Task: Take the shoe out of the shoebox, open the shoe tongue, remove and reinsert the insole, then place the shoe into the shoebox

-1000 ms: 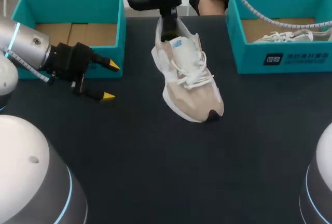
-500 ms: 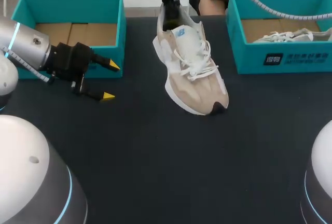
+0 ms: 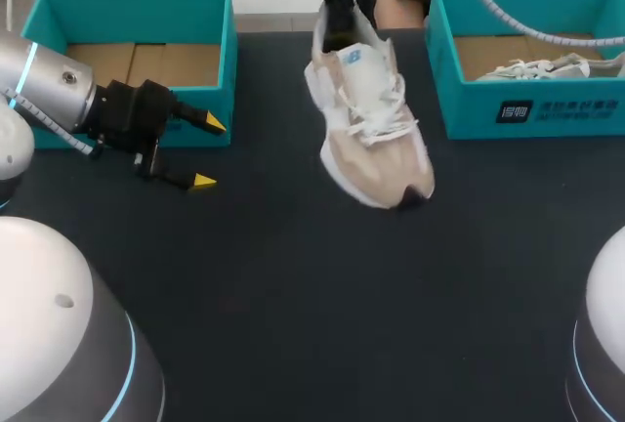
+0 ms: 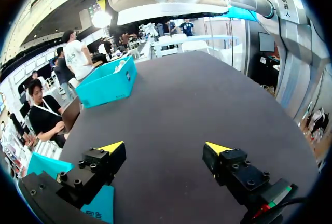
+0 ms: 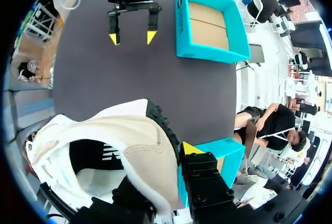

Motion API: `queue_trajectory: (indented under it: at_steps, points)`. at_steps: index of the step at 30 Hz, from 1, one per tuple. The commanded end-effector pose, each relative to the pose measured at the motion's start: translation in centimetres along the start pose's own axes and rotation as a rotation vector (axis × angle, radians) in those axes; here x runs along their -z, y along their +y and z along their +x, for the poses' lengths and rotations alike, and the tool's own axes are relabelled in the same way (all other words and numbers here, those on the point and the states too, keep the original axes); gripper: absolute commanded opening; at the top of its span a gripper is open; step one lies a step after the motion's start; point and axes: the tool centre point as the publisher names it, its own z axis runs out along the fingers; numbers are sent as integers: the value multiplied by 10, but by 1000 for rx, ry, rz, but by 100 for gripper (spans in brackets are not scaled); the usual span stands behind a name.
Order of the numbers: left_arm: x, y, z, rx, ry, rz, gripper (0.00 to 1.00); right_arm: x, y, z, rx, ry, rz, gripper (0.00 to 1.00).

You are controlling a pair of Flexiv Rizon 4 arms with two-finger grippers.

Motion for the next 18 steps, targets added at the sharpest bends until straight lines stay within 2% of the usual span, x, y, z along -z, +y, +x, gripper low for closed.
queue_trajectory:
  at_steps: [1, 5, 6, 11, 13, 16, 18]
  points:
    - [0, 0, 0, 0, 1, -2, 100, -17, -47, -23, -5, 18, -55, 0]
    - [0, 0, 0, 0, 1, -2, 100, -33, -88, -43, -50, 14, -35, 0]
    - [0, 0, 0, 0, 1, -2, 100, -40, -104, -49, -87, 22, -22, 0]
    - [0, 0, 0, 0, 1, -2, 100, -54, -153, -80, -119, 6, 24, 0]
    - [0, 0, 0, 0, 1, -2, 100, -59, -168, -91, -102, 12, 49, 0]
    - [0, 0, 0, 0, 1, -2, 100, -67, -194, -106, -140, -6, 30, 0]
    - [0, 0, 0, 0, 1, -2, 100, -71, -203, -113, -132, -26, 12, 0]
